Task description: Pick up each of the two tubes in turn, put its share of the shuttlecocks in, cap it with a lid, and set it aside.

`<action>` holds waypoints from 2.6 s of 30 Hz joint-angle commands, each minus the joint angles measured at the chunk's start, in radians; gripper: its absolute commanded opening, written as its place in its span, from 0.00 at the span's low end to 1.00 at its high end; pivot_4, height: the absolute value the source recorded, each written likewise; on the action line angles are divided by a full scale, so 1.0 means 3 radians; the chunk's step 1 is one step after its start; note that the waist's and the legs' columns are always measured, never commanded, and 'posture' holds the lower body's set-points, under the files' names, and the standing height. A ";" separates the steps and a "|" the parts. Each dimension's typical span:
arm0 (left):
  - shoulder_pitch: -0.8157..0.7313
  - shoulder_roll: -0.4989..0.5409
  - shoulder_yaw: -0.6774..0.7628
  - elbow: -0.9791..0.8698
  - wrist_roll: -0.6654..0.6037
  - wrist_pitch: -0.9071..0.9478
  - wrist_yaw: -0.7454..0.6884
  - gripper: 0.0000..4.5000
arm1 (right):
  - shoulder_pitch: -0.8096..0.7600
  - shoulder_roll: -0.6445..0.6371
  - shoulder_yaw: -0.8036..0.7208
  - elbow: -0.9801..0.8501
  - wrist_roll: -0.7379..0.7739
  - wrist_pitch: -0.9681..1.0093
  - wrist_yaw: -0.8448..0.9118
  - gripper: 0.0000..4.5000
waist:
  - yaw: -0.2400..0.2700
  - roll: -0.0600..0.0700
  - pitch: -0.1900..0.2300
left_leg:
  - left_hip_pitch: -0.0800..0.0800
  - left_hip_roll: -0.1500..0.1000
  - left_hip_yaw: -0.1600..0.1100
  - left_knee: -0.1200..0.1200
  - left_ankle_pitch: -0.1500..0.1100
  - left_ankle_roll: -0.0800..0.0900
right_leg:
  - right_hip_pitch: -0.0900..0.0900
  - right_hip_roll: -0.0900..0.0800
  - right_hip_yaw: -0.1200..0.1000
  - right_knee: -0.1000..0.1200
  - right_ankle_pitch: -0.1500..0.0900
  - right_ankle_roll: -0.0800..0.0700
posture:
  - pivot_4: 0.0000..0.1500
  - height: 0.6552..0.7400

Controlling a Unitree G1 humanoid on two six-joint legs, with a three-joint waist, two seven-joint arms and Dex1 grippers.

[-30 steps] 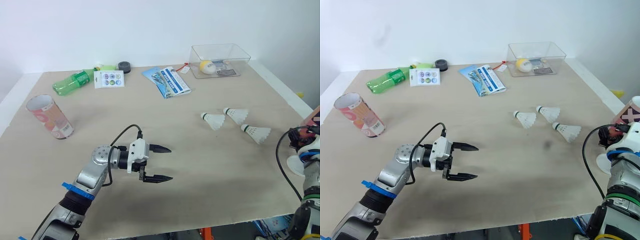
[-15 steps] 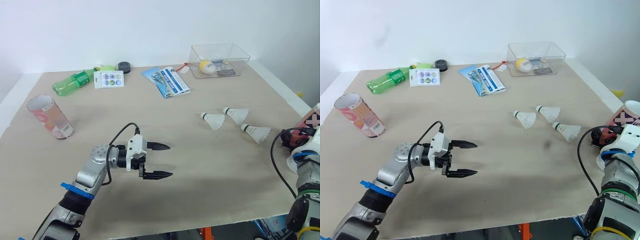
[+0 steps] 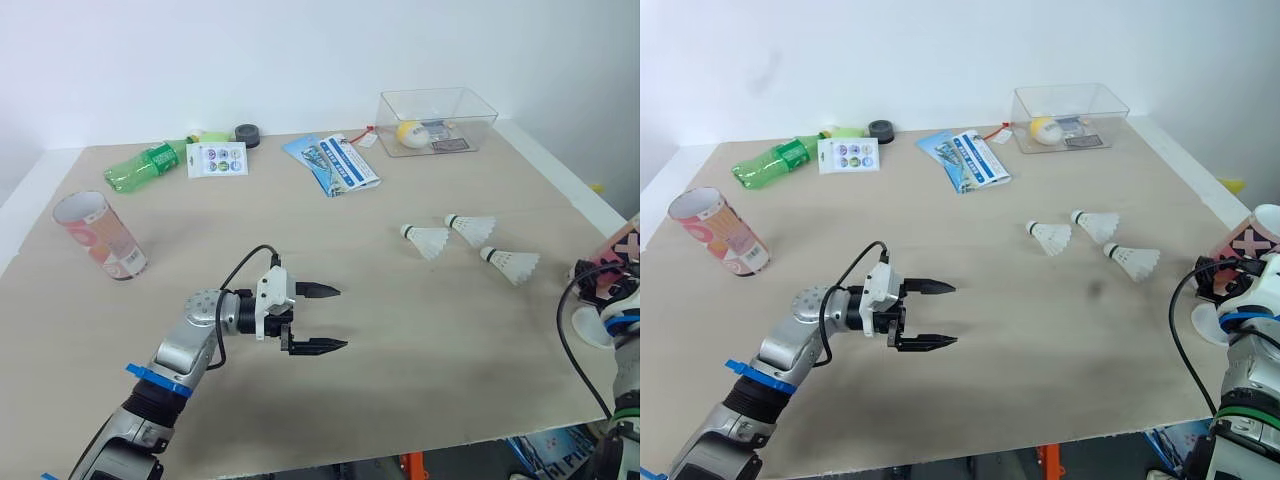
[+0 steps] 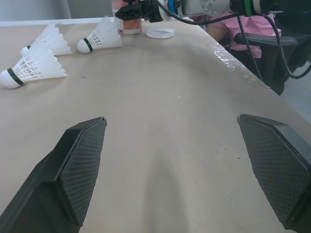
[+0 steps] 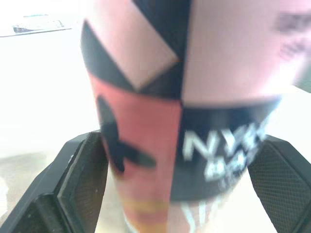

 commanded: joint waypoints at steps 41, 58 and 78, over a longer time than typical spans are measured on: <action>-0.0123 -0.0162 0.0413 0.0339 0.0201 -0.0228 0.0641 1.00 | 0.1258 -0.0149 0.0722 -0.2984 0.0540 0.0412 0.2333 1.00 | -0.0042 -0.0019 0.0011 | 0.0005 0.0004 0.0001 -0.0001 -0.0003 0.0003 | 0.0000 0.0012 0.0014 -0.0002 -0.0003 0.0002 | 1.00 1.00; 0.1427 -0.0770 0.1542 -0.1385 0.0512 0.0379 0.3414 1.00 | -0.1259 0.1272 0.2538 -0.1001 -0.0074 0.0047 0.3407 1.00 | 0.0018 -0.0049 0.0028 | -0.0015 0.0009 -0.0005 0.0003 -0.0015 -0.0018 | -0.0011 -0.0010 -0.0006 -0.0003 0.0010 -0.0007 | 1.00 1.00; 0.0917 -0.0092 0.2352 0.0165 0.0269 0.0289 0.3441 1.00 | -0.1444 0.1524 0.2388 -0.0512 -0.0331 -0.0470 0.3183 1.00 | 0.0008 -0.0052 0.0027 | -0.0012 0.0022 -0.0003 0.0004 -0.0009 -0.0028 | -0.0012 0.0009 -0.0013 0.0002 0.0019 -0.0024 | 1.00 1.00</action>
